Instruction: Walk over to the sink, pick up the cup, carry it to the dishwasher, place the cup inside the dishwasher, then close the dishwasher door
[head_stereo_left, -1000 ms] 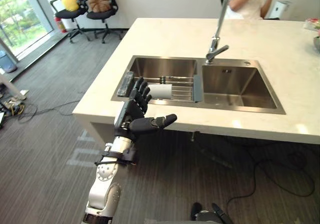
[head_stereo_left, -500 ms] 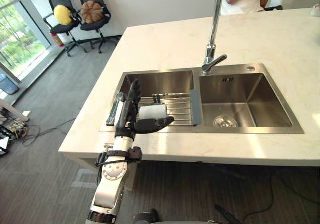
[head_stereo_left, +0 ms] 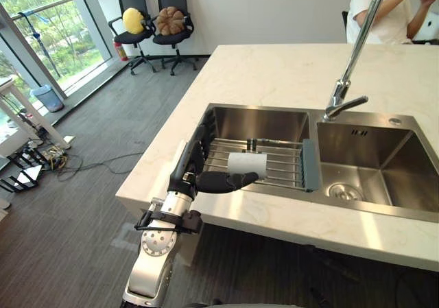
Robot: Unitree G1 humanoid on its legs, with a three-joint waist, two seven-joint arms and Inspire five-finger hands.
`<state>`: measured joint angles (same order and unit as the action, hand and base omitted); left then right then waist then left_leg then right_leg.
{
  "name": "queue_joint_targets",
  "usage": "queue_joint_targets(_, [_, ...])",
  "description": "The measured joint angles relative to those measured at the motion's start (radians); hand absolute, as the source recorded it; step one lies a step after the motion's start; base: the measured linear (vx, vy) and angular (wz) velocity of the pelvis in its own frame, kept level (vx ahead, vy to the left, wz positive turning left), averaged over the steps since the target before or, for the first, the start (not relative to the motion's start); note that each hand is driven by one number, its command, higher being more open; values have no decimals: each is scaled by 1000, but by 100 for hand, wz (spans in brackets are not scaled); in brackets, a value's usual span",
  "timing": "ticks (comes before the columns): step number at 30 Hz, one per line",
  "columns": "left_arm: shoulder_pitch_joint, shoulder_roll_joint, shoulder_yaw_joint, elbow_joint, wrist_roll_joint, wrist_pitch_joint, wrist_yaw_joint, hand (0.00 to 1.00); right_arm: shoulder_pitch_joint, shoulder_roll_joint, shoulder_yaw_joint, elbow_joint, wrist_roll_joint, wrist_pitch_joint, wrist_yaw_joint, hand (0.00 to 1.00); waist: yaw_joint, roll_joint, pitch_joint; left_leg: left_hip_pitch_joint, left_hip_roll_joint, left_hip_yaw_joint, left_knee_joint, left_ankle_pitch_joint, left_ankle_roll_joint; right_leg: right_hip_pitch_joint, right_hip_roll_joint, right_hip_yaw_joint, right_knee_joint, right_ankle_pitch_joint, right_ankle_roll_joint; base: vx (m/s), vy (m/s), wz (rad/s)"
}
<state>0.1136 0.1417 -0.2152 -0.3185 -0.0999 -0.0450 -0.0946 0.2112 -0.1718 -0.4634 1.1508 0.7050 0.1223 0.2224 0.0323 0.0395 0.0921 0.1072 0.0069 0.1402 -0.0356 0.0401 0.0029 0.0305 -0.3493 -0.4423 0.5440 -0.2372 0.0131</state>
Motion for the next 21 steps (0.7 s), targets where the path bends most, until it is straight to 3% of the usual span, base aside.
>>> queue_joint_targets(1, [-3,8,3,8,0,-13,-13,100,-5,10,7,1,-3,-3,-1,100,0,-13,-4,-7,5,4,3,-2,-3,-8,11,4,-54,4,3,57,-10,-13])
queue_joint_targets(2, [-10,25,8,17,-1,-29,-40,100,-14,30,24,1,-12,-6,-2,100,3,-41,0,-14,2,13,3,-2,-7,-22,18,8,-169,55,-1,64,-51,-16])
queue_joint_targets(3, [-11,39,11,31,-1,-31,-72,100,-16,40,38,1,-28,-6,0,100,-3,-63,0,-12,1,19,4,-3,-15,-23,29,31,-218,112,53,76,-73,-20])
queue_joint_targets(4, [-11,44,9,41,-1,-30,-86,100,-14,41,38,1,-32,-5,0,100,-3,-59,-5,-12,8,26,4,-5,-18,-19,41,36,-239,117,61,80,-98,-34])
queue_joint_targets(6, [-10,62,3,43,-10,-33,-147,100,-16,28,37,1,-63,11,7,100,-6,-35,-7,-15,33,57,3,-11,-31,6,83,49,-345,161,116,65,-84,-42])
queue_joint_targets(8, [-11,68,-1,42,-31,-40,-175,100,-6,17,37,2,-68,34,17,100,-10,-15,-18,-15,56,74,-2,-15,-42,33,125,54,-432,206,114,71,-84,-31])
queue_joint_targets(11, [-34,81,13,36,-51,-45,-206,100,-2,16,25,22,-70,53,32,100,-17,-10,-22,3,80,103,-14,-19,-56,62,167,73,-508,242,105,73,-68,-31])
queue_joint_targets(17, [-81,112,16,26,-21,-21,-210,100,0,19,-68,57,-64,91,59,100,-29,-9,-22,6,82,121,-23,-22,-62,74,182,88,-552,262,106,39,-16,-10])
queue_joint_targets(21, [-83,155,15,20,102,-21,-139,100,-3,21,-83,64,-59,93,66,100,-31,-9,-22,5,78,135,-28,-24,-61,71,182,101,-567,272,109,-9,7,-8])
